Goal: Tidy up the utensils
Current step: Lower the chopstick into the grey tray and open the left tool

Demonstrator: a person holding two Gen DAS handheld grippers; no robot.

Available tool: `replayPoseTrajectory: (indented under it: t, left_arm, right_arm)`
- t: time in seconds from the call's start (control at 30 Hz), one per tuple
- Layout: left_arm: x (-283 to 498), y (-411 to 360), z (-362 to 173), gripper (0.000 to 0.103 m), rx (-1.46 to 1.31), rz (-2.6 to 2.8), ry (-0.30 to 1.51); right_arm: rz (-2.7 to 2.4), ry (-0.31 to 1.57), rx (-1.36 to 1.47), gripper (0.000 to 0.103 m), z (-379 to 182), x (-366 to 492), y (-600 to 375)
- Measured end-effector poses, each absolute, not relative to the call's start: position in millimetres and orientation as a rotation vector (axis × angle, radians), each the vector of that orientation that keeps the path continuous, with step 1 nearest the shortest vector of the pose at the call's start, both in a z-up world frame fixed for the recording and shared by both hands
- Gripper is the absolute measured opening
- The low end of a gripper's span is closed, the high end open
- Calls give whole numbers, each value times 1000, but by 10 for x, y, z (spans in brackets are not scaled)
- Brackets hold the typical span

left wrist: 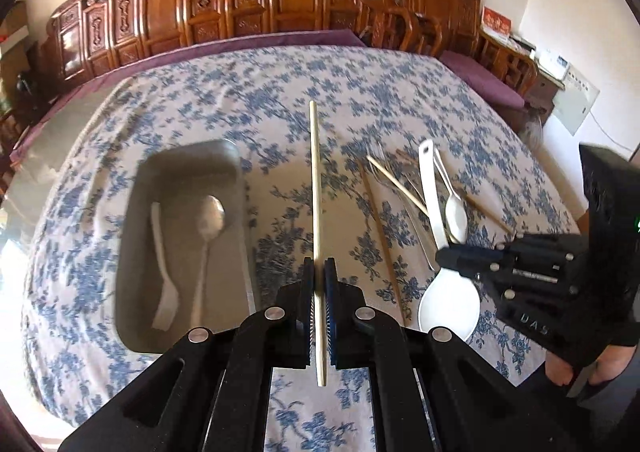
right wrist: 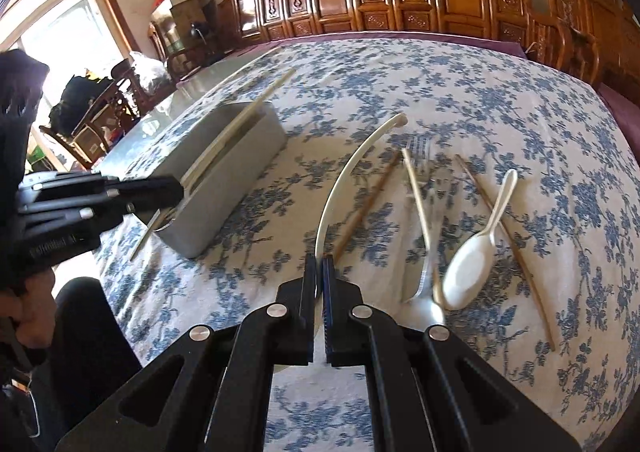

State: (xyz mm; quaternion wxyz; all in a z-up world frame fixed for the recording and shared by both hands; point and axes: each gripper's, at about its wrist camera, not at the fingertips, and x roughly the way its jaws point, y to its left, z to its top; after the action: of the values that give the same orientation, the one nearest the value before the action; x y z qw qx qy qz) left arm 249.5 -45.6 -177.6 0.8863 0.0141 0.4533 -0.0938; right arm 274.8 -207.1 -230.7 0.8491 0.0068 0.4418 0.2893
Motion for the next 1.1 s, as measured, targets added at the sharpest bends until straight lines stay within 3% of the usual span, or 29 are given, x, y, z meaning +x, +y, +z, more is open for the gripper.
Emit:
replayPoseTrajectory:
  t: [0.37,0.8,1.1]
  left_arm:
    - [2538,-6,-1662,4,8,-146,920]
    - [2838,335,-2223,4,10,-92,1072]
    - [2964,351,-2298,4,15,-91,1067]
  right_arm:
    - [647,914,13,5,-2244,2660,-1894]
    - [652,935,2,4,-2315,2667,-1855]
    - [655,944,-12,5,-2349,2673,-1815]
